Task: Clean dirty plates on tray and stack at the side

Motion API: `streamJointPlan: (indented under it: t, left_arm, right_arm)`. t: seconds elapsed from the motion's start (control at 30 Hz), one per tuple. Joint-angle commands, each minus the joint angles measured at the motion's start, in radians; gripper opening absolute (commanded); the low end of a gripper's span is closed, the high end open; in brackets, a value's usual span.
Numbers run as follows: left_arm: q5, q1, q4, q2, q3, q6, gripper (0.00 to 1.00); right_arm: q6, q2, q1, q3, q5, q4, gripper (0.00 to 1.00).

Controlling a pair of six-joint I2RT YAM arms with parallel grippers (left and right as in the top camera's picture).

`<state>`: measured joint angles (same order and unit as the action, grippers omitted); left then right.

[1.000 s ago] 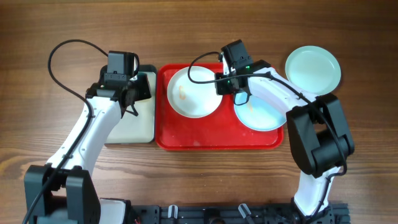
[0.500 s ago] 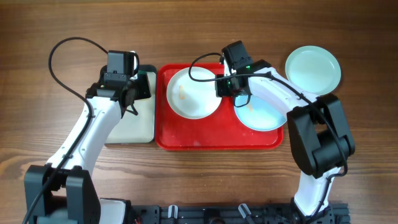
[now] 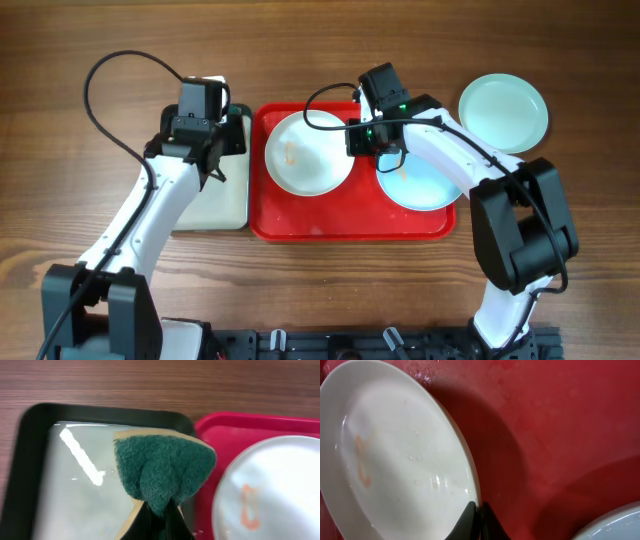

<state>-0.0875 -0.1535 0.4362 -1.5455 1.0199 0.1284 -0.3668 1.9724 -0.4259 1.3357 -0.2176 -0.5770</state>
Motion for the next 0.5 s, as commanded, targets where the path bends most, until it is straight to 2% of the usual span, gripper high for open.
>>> streamJointPlan:
  t: [0.0,0.1,0.23,0.33,0.47]
  left_arm:
    - [0.214,-0.008,-0.011,0.006,0.015,0.051,0.04]
    - [0.298,-0.010,-0.011,0.006,0.014,0.162,0.04]
    - [0.299,-0.065,-0.006,0.006,0.014,0.207,0.04]
    - [0.282,-0.096,-0.003,0.003,0.014,0.304,0.04]
    - [0.278,-0.101,0.042,-0.008,0.049,0.333,0.04]
  right_arm:
    - [-0.010,-0.026,-0.003,-0.002,0.014,-0.006,0.04]
    - [-0.011,-0.017,-0.003,-0.003,0.014,-0.019,0.04]
    - [-0.011,0.021,-0.003,-0.003,0.014,-0.017,0.04]
    - [-0.011,0.029,-0.003,-0.003,0.014,-0.011,0.04]
    - [-0.010,0.029,-0.012,-0.003,0.015,-0.008,0.04]
